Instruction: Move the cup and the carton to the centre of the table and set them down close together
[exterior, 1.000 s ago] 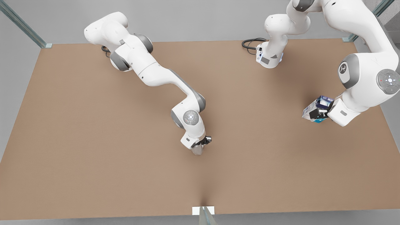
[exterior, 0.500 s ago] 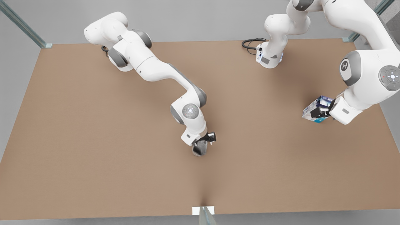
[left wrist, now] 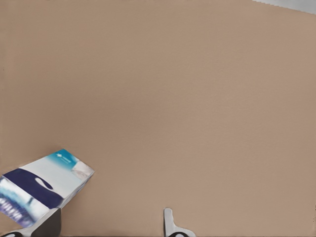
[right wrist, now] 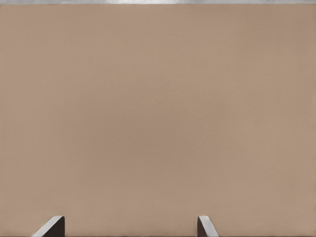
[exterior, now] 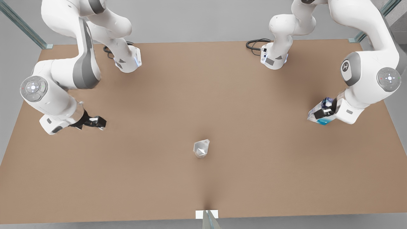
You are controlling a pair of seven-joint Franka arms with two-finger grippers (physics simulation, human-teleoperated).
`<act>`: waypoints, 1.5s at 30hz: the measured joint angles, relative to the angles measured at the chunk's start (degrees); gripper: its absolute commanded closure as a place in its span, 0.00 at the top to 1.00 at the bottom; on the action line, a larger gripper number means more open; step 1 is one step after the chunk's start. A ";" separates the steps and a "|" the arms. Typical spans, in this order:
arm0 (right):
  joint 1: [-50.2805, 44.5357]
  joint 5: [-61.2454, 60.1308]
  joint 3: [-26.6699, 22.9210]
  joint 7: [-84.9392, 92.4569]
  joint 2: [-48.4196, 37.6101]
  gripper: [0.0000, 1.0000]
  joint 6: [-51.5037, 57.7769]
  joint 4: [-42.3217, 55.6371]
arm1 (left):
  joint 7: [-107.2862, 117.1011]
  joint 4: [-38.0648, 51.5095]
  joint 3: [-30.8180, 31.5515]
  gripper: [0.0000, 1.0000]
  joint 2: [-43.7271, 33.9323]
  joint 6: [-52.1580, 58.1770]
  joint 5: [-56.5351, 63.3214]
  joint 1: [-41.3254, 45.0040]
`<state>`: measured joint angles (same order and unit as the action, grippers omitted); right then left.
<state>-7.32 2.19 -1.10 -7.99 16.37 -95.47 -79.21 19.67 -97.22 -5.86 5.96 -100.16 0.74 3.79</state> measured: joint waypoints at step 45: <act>9.07 0.01 0.05 6.57 3.49 1.00 1.16 9.68 | 18.47 -32.15 -15.13 1.00 -3.46 -17.80 -3.43 -5.19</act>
<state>1.75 2.20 -1.05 -1.42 19.87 -94.31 -69.53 38.14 -129.37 -20.99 2.50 -117.96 -2.70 -1.40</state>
